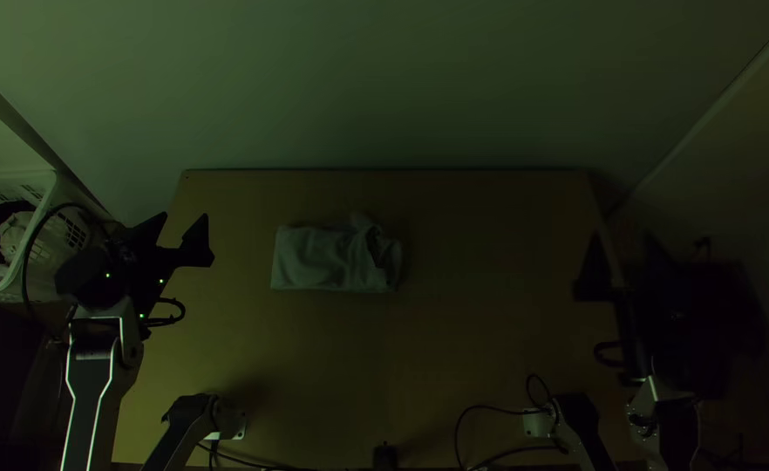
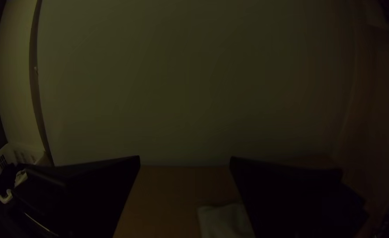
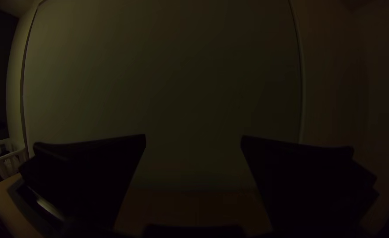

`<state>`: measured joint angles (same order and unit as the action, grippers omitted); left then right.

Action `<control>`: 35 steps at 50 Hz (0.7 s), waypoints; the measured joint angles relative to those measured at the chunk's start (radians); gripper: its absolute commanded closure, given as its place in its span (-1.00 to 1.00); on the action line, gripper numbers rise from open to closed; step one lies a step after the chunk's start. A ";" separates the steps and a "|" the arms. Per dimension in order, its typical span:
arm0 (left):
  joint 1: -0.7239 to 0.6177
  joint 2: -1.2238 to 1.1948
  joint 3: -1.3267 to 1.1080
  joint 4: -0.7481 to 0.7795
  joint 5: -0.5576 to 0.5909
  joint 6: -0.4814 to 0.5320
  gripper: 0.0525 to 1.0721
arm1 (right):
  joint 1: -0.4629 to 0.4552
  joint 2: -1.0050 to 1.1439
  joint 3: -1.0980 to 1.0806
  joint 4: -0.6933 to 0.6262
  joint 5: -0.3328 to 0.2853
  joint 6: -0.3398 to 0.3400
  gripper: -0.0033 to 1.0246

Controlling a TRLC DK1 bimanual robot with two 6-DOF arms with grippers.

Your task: Fold the t-shirt

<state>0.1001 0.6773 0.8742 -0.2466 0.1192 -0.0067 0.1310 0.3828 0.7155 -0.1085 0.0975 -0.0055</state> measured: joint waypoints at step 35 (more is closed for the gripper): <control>0.081 -0.631 -0.676 0.324 -0.003 -0.001 -0.91 | 0.004 -0.378 -0.396 0.004 0.000 0.000 -0.92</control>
<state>0.1814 0.0463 0.1978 0.0772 0.1158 -0.0074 0.1349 0.0051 0.3199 -0.1047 0.0971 -0.0055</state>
